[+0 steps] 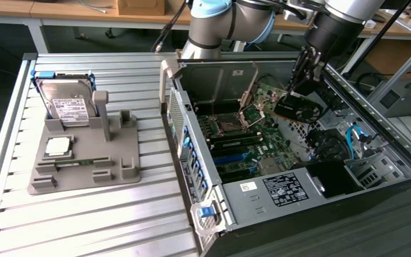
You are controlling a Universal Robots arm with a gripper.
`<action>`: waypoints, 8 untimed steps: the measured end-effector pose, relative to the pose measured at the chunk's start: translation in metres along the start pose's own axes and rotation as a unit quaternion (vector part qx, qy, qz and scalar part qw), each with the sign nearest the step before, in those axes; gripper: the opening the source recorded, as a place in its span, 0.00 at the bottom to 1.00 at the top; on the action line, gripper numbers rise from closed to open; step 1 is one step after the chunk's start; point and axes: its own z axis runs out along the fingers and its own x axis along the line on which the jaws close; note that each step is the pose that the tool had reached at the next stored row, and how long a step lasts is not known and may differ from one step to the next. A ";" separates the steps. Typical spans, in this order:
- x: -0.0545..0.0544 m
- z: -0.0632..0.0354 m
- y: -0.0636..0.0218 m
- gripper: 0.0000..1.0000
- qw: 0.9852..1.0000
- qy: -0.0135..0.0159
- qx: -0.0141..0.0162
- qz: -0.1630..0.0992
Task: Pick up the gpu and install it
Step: 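Insert the gpu into the slot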
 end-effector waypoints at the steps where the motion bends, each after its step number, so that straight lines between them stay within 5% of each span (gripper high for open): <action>1: 0.000 0.0000 0.0000 0.27 1.000 0.000 0.000 -0.003; 8: 0.000 0.0000 0.0000 0.27 1.000 0.002 0.001 -0.031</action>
